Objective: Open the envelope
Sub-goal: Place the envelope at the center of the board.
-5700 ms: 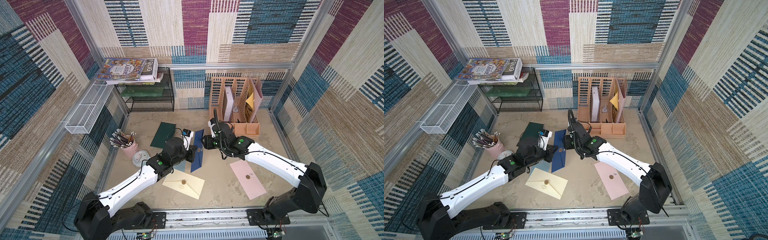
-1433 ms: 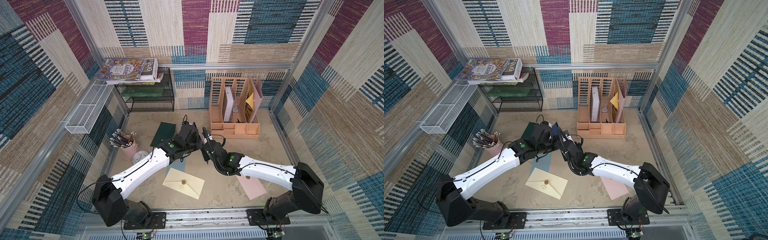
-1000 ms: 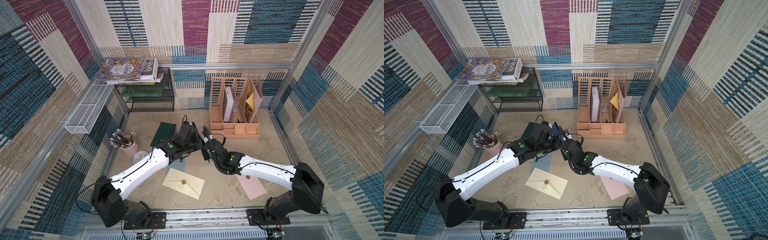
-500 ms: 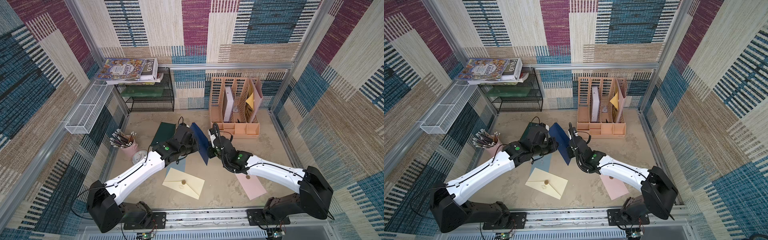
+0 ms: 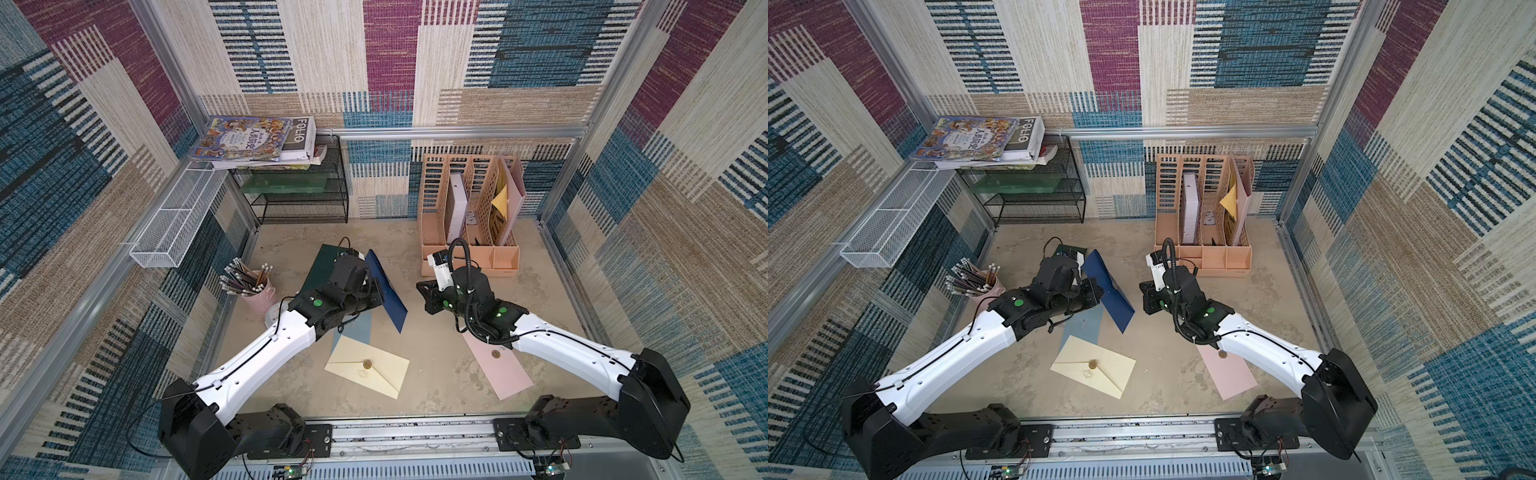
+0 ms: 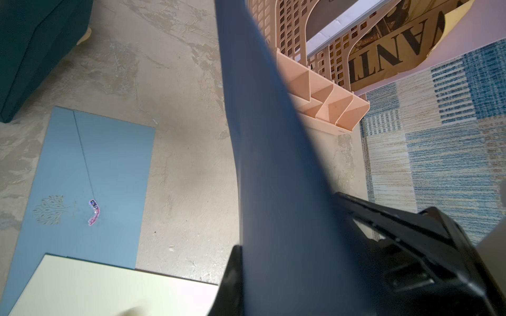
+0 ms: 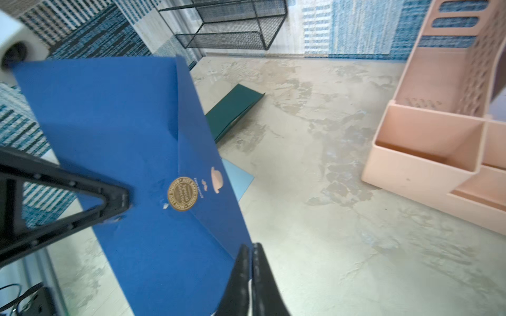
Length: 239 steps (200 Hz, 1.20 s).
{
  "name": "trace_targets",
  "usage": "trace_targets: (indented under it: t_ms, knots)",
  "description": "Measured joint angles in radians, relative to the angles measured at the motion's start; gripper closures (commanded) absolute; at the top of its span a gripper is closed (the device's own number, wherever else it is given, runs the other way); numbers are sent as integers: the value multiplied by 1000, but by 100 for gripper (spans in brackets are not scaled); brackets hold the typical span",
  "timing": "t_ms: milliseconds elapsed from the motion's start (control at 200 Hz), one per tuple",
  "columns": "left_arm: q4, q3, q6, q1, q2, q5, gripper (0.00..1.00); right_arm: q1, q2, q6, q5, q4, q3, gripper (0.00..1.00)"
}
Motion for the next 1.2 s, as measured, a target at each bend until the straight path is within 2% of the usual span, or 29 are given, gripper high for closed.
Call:
trace_targets:
  t_ms: [75,160,396,811,906,1102,1197]
  knots:
    - [-1,8,4,3,0,2,100,33,-4,-13,-5,0,-2,32]
    - [-8,20,9,5,5,1,100,75,-15,-32,-5,0,-13,29]
    - [-15,47,11,6,14,2,100,129,-5,-77,111,-2,-19,29]
    - [-11,43,-15,5,25,74,100,179,153,-143,395,-26,104,37]
    - [-5,43,-18,4,29,97,100,173,180,-153,423,-26,122,45]
    - [8,27,-27,4,15,125,100,138,200,-160,400,-23,143,99]
    - [14,21,-26,3,5,133,100,106,194,-156,345,-19,140,100]
